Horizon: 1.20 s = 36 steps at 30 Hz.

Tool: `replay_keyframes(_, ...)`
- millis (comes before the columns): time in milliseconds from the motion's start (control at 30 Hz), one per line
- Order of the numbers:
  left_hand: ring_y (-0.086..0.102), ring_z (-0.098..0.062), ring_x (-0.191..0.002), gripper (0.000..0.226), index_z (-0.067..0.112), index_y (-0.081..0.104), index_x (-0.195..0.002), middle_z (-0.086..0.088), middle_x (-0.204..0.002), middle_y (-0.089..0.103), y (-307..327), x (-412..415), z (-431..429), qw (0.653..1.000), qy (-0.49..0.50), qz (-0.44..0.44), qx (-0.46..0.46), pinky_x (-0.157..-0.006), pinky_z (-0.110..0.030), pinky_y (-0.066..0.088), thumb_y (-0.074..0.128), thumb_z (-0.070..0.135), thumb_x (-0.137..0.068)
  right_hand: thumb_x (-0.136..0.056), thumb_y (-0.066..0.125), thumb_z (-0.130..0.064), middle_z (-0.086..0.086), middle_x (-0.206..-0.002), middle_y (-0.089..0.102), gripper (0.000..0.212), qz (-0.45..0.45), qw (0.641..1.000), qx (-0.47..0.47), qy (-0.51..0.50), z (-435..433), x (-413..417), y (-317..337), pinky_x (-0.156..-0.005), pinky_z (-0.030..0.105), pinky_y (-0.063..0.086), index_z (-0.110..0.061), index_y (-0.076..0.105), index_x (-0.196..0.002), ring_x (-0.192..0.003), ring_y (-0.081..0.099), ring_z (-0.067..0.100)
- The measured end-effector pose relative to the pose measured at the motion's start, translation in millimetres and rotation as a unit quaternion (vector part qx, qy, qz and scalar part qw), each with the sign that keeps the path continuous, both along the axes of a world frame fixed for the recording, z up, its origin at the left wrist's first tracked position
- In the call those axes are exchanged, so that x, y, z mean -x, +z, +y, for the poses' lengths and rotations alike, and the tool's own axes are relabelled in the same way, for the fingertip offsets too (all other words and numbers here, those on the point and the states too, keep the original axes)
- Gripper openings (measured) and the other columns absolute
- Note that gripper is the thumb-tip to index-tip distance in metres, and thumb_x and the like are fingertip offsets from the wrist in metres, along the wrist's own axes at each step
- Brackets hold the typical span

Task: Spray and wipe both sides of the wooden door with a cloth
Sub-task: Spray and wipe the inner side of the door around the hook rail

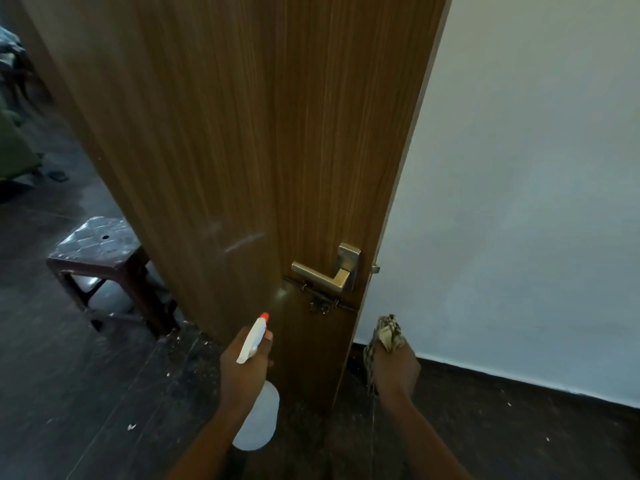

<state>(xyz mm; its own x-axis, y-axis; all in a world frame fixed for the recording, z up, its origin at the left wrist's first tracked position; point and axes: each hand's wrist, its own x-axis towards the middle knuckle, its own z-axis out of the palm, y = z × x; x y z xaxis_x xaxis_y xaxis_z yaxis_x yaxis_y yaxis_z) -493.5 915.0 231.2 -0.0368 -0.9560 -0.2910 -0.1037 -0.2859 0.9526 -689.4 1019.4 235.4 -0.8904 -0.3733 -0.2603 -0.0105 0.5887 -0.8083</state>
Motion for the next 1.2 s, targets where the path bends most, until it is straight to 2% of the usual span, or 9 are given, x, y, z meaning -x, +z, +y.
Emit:
replay_keyframes(200,0.064,-0.032,-0.090,0.047,0.008,0.052,-0.131,-0.015,-0.117,0.062,1.3,-13.9,38.9,0.997,0.072,-0.040,0.001,-0.063,-0.030,0.053,0.065,0.014,-0.087,-0.096,0.058,-0.015,0.003,-0.089,0.065,0.015,-0.055,0.989,-0.022,0.132,-26.0,-47.8,1.0,-0.063,0.024,0.047,-0.005,0.069,-0.100,-0.071,0.060,0.010)
replay_keyframes(300,0.064,-0.034,-0.098,0.039,0.002,0.056,-0.126,-0.015,-0.116,0.064,2.4,-20.0,63.0,0.990,0.101,-0.071,0.063,-0.081,-0.037,0.053,0.061,0.002,-0.087,-0.099,0.056,-0.025,0.005,-0.114,0.068,0.025,-0.027,0.966,-0.073,0.246,-35.4,-82.5,-3.9,-0.086,0.027,0.054,-0.010,0.065,-0.116,-0.100,0.066,0.016)
replay_keyframes(433,0.067,-0.010,-0.087,0.033,0.021,0.061,-0.116,0.014,-0.098,0.069,3.0,-25.8,89.5,0.979,0.154,-0.088,0.098,-0.076,-0.026,0.055,0.065,0.006,-0.087,-0.102,0.051,-0.034,0.001,-0.123,0.062,0.033,0.013,0.902,-0.114,0.416,-20.6,-102.7,-5.9,-0.084,0.017,0.036,-0.014,0.058,-0.127,-0.109,0.058,0.012)
replay_keyframes(533,0.067,-0.020,-0.079,0.026,0.035,0.060,-0.100,0.003,-0.089,0.069,-1.9,-32.7,111.4,0.971,0.190,-0.109,0.096,-0.070,-0.038,0.057,0.066,0.012,-0.087,-0.101,0.052,-0.035,-0.001,-0.108,0.064,0.028,-0.016,0.862,-0.123,0.491,8.2,-98.7,-18.3,-0.086,0.022,0.044,-0.016,0.064,-0.117,-0.100,0.059,0.012)
replay_keyframes(633,0.068,-0.018,-0.076,0.022,0.023,0.066,-0.108,-0.001,-0.087,0.071,-6.8,-37.0,131.0,0.961,0.222,-0.125,0.105,-0.067,-0.040,0.056,0.066,0.014,-0.087,-0.098,0.053,-0.039,-0.005,-0.096,0.065,0.024,-0.034,0.835,-0.139,0.532,32.3,-76.2,-34.1,-0.086,0.027,0.053,-0.021,0.068,-0.104,-0.088,0.063,0.009)
replay_keyframes(833,0.060,0.014,-0.070,0.029,0.026,0.056,-0.111,0.017,-0.084,0.059,5.2,-32.9,163.1,0.949,0.277,-0.119,0.087,-0.057,-0.005,0.046,0.062,0.007,-0.089,-0.095,0.056,-0.044,-0.003,-0.080,0.065,0.028,-0.032,0.825,-0.144,0.546,26.5,-29.2,-24.2,-0.075,0.030,0.053,-0.026,0.060,-0.074,-0.074,0.062,0.011)
replay_keyframes(1000,0.066,-0.009,-0.084,0.030,0.020,0.059,-0.117,0.005,-0.095,0.066,7.0,-33.6,175.6,0.944,0.312,-0.090,0.059,-0.062,-0.016,0.052,0.063,0.014,-0.089,-0.100,0.051,-0.040,-0.003,-0.081,0.063,0.029,-0.002,0.818,-0.080,0.570,8.4,-43.1,-2.7,-0.068,0.026,0.047,-0.024,0.060,-0.078,-0.078,0.062,0.013)
replay_keyframes(1100,0.065,-0.010,-0.092,0.032,0.021,0.059,-0.121,0.003,-0.102,0.067,9.7,-35.9,180.3,0.937,0.327,-0.104,0.064,-0.078,-0.027,0.054,0.063,0.014,-0.089,-0.101,0.051,-0.037,-0.002,-0.089,0.066,0.025,-0.024,0.776,-0.068,0.627,6.9,-76.7,-2.4,-0.062,0.018,0.041,-0.018,0.066,-0.092,-0.079,0.061,0.006)
replay_keyframes(1200,0.063,-0.006,-0.088,0.029,0.028,0.057,-0.114,0.012,-0.093,0.064,14.9,-42.1,185.4,0.926,0.355,-0.105,0.074,-0.077,-0.023,0.052,0.062,0.012,-0.090,-0.101,0.049,-0.037,-0.001,-0.103,0.067,0.025,-0.037,0.761,-0.069,0.643,7.5,-104.0,-12.3,-0.072,0.020,0.044,-0.019,0.066,-0.105,-0.089,0.062,0.008)
